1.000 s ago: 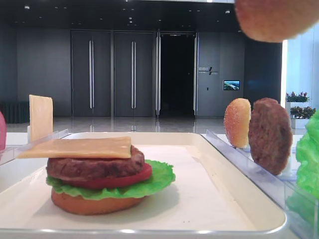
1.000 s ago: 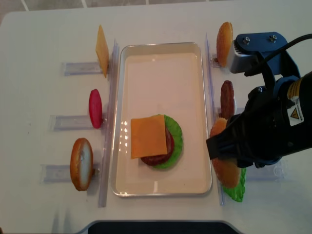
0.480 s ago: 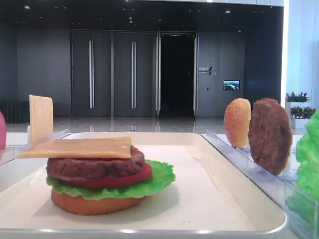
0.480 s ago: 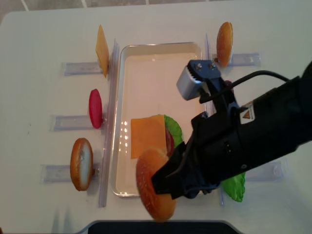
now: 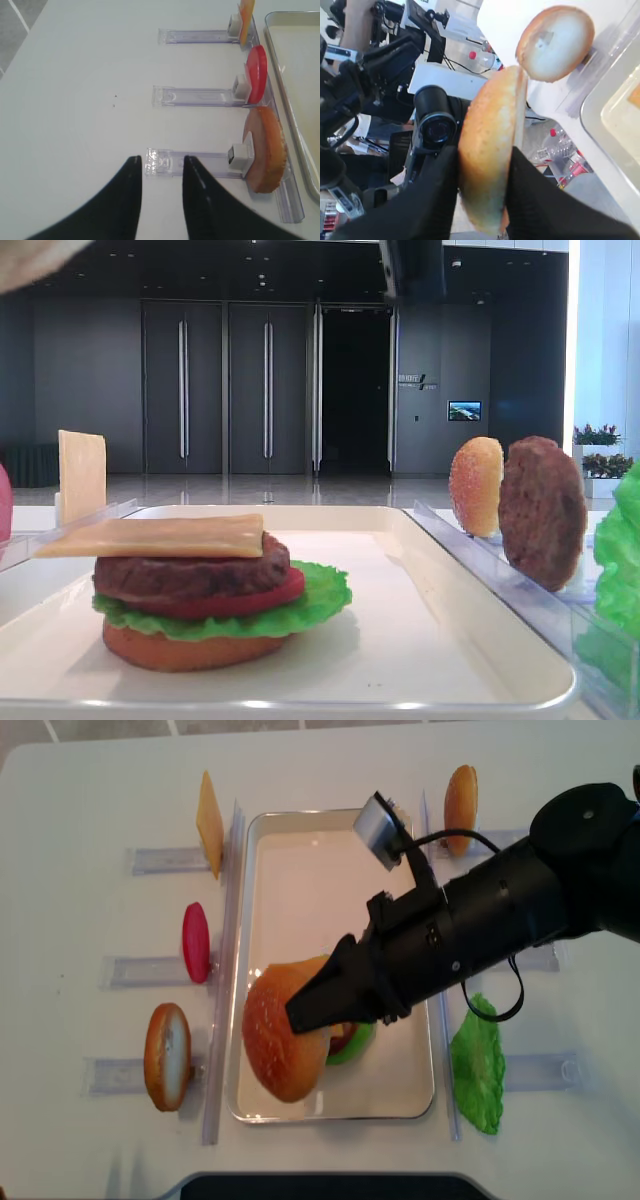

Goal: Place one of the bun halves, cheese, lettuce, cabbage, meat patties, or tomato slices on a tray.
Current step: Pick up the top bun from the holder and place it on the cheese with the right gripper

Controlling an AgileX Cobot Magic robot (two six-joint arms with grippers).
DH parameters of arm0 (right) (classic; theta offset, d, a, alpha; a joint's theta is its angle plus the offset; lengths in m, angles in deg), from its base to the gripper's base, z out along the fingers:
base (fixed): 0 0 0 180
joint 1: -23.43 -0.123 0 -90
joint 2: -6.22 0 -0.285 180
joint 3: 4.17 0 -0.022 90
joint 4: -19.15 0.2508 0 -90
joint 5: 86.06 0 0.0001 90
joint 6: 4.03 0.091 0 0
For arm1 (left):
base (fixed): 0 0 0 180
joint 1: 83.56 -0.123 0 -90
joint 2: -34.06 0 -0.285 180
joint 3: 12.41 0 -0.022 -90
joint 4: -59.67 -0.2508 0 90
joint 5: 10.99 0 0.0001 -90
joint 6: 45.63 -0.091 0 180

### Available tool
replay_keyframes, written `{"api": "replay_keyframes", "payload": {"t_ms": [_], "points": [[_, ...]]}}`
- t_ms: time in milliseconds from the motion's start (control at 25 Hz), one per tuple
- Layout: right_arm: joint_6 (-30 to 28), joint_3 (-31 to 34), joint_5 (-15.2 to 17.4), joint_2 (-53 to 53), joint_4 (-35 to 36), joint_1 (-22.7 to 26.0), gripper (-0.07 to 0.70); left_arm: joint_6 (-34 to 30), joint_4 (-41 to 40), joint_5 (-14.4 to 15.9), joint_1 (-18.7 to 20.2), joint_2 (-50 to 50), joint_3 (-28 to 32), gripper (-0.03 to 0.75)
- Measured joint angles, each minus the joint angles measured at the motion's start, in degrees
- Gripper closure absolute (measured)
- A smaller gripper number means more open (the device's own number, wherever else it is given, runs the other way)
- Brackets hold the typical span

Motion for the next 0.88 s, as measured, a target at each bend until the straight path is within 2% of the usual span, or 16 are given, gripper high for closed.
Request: {"api": "replay_keyframes", "payload": {"t_ms": [160,400,640,880], "points": [[-4.10,0.00,0.91,-4.56,3.03,2.79,0.393,0.00,0.00,0.00,0.00,0.00,0.00,0.496],[-8.28,0.00,0.58,-8.87,8.37,2.96,0.393,0.00,0.00,0.00,0.00,0.00,0.00,0.496],[-10.37,0.00,-2.86,-10.90,11.31,2.96,0.393,0.00,0.00,0.00,0.00,0.00,0.00,0.496],[-11.49,0.00,-3.69,-13.97,11.48,2.96,0.394,0.00,0.00,0.00,0.00,0.00,0.00,0.496]]}}
